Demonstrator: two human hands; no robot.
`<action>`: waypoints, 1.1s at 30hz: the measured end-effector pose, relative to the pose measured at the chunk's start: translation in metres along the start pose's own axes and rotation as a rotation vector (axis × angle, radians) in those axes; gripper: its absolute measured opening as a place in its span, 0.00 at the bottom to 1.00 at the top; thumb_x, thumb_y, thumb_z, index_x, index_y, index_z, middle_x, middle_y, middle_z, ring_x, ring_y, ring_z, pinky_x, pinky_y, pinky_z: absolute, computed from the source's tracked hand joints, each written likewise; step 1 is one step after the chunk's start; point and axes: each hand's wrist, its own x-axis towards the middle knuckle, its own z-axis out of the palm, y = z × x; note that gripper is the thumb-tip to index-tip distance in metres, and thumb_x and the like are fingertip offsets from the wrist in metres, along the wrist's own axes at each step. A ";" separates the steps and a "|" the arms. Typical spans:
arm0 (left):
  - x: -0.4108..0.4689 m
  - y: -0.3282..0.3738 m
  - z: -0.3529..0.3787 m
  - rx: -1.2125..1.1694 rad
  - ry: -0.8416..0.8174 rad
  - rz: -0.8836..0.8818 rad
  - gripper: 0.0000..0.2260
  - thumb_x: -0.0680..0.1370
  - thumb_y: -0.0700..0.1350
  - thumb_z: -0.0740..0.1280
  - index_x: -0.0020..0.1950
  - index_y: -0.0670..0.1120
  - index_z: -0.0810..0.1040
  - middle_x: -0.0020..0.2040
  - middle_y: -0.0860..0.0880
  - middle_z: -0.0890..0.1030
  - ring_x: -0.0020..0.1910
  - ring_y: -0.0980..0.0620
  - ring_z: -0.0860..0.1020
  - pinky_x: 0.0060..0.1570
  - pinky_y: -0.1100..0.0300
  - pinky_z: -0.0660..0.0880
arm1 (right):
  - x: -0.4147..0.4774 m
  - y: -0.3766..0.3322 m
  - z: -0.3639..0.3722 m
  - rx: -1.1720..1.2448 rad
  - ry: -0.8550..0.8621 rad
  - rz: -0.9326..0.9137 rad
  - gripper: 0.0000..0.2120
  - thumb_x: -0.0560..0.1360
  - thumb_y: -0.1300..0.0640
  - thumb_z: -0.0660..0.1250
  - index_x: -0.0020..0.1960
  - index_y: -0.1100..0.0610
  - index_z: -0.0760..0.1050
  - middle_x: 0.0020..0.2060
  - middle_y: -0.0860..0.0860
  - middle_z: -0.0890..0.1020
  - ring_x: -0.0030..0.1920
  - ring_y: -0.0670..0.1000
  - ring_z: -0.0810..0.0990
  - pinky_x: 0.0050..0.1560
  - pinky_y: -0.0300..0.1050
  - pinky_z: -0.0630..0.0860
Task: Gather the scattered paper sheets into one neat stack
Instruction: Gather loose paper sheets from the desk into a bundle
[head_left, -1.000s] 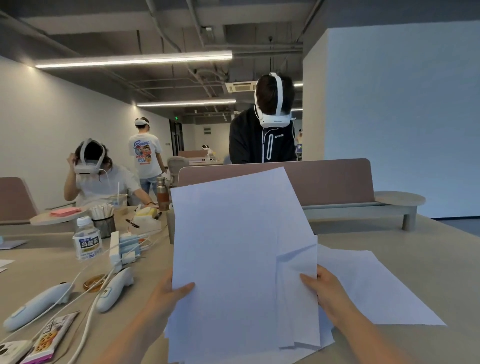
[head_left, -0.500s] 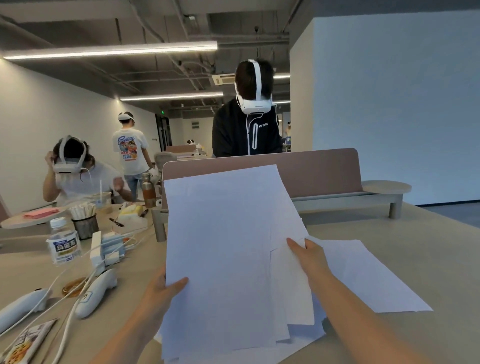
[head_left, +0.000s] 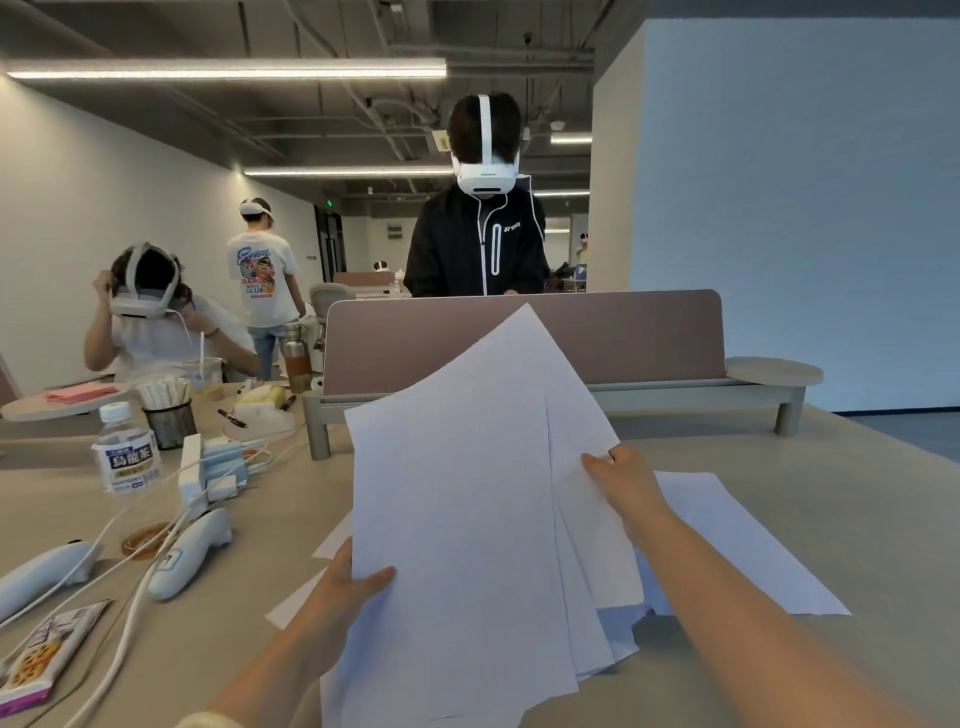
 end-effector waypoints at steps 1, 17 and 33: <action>-0.001 -0.002 0.002 -0.025 -0.018 -0.017 0.42 0.59 0.48 0.81 0.70 0.51 0.67 0.63 0.48 0.78 0.61 0.43 0.77 0.64 0.43 0.70 | 0.000 -0.002 0.000 0.003 0.002 -0.003 0.07 0.77 0.59 0.63 0.50 0.63 0.72 0.44 0.57 0.75 0.41 0.54 0.73 0.35 0.42 0.68; -0.012 0.016 -0.039 0.075 0.124 -0.005 0.23 0.69 0.36 0.73 0.63 0.42 0.74 0.44 0.48 0.85 0.43 0.46 0.83 0.50 0.49 0.76 | 0.010 -0.012 -0.062 0.104 0.210 -0.040 0.05 0.76 0.64 0.61 0.42 0.62 0.72 0.40 0.59 0.75 0.35 0.53 0.72 0.38 0.43 0.71; -0.019 0.120 -0.096 0.194 0.311 0.292 0.16 0.78 0.34 0.62 0.65 0.43 0.72 0.61 0.40 0.77 0.47 0.44 0.78 0.57 0.44 0.72 | 0.014 -0.004 -0.101 0.078 0.172 0.016 0.03 0.77 0.63 0.63 0.51 0.60 0.73 0.49 0.60 0.78 0.48 0.57 0.76 0.57 0.56 0.73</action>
